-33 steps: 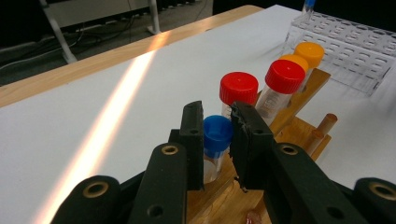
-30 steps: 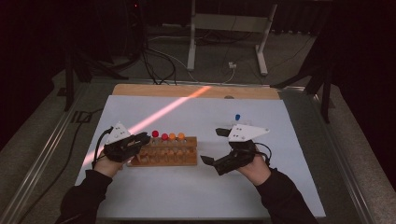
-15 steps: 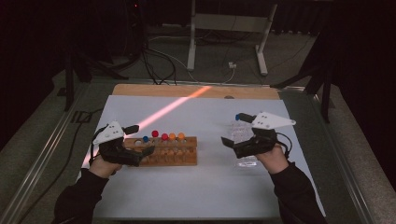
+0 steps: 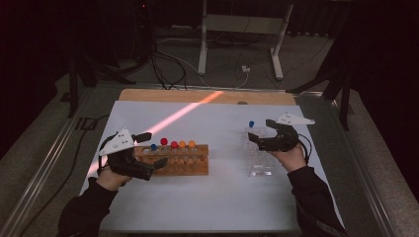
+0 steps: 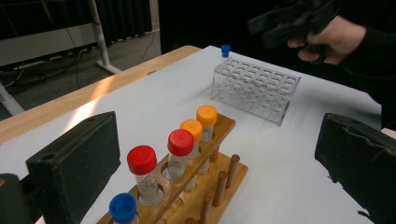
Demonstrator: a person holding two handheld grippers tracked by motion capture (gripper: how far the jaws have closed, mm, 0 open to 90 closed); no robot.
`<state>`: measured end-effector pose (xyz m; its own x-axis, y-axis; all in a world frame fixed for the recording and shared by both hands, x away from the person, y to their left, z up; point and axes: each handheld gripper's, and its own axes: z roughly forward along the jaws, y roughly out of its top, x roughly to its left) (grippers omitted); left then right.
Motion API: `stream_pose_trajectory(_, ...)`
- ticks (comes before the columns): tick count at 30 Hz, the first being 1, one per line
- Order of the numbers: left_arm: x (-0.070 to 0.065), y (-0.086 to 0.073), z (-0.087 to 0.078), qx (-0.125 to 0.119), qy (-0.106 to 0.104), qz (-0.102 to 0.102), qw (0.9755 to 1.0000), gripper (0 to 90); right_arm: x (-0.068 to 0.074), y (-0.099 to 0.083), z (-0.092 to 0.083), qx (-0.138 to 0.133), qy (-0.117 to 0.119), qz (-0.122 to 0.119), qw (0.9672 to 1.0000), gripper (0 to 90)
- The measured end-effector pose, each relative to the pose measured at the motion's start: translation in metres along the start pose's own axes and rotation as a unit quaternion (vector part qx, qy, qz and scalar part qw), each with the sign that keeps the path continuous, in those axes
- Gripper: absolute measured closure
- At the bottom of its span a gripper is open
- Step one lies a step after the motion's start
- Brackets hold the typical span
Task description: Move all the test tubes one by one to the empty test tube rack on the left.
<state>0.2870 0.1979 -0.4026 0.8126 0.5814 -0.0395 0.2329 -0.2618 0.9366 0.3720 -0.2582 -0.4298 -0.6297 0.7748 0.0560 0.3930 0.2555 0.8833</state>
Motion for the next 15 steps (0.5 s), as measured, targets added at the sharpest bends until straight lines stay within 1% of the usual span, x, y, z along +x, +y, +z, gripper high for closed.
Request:
stream_pose_trajectory(1, 0.000, 0.000, 0.000, 0.001, 0.001, 0.001, 1.0000, 1.0, -0.002, -0.003, 0.004, 0.008, -0.007, -0.002, 0.9999, 14.3)
stream_pose_trajectory(2, -0.001, 0.000, 0.000, 0.000, 0.003, 0.001, 1.0000, 1.0, -0.004, -0.005, 0.008, 0.016, -0.016, -0.004, 0.9997, 17.0)
stream_pose_trajectory(3, 0.000, 0.000, 0.000, 0.000, 0.002, 0.001, 1.0000, 1.0, -0.006, -0.008, 0.011, 0.025, -0.020, -0.007, 0.9995, 21.3)
stream_pose_trajectory(4, -0.001, 0.000, 0.000, 0.000, 0.002, 0.002, 1.0000, 1.0, -0.007, -0.010, 0.014, 0.034, -0.027, -0.011, 0.9990, 29.4)
stream_pose_trajectory(5, -0.001, 0.001, 0.001, 0.000, 0.004, 0.001, 1.0000, 1.0, -0.009, -0.011, 0.018, 0.041, -0.031, -0.010, 0.9986, 35.5)
stream_pose_trajectory(7, -0.001, 0.001, 0.001, 0.000, 0.002, 0.002, 1.0000, 1.0, -0.012, -0.013, 0.022, 0.049, -0.031, -0.001, 0.9983, 41.2)
stream_pose_trajectory(8, -0.001, 0.001, 0.001, 0.001, 0.005, 0.003, 1.0000, 1.0, -0.014, -0.014, 0.025, 0.054, -0.036, 0.001, 0.9979, 47.1)
stream_pose_trajectory(10, -0.001, 0.001, 0.001, -0.001, 0.002, 0.001, 1.0000, 1.0, -0.016, -0.015, 0.029, 0.058, -0.036, 0.007, 0.9976, 52.0)
stream_pose_trajectory(11, -0.001, 0.001, 0.000, 0.000, 0.006, 0.002, 1.0000, 1.0, -0.016, -0.015, 0.031, 0.061, -0.033, 0.009, 0.9976, 54.7)
stream_pose_trajectory(12, -0.001, 0.001, 0.000, 0.000, 0.004, 0.002, 1.0000, 1.0, -0.017, -0.016, 0.033, 0.065, -0.033, 0.009, 0.9973, 56.8)
stream_pose_trajectory(15, -0.001, 0.001, 0.001, 0.000, 0.005, 0.002, 1.0000, 1.0, -0.017, -0.016, 0.039, 0.073, -0.030, 0.010, 0.9969, 60.9)
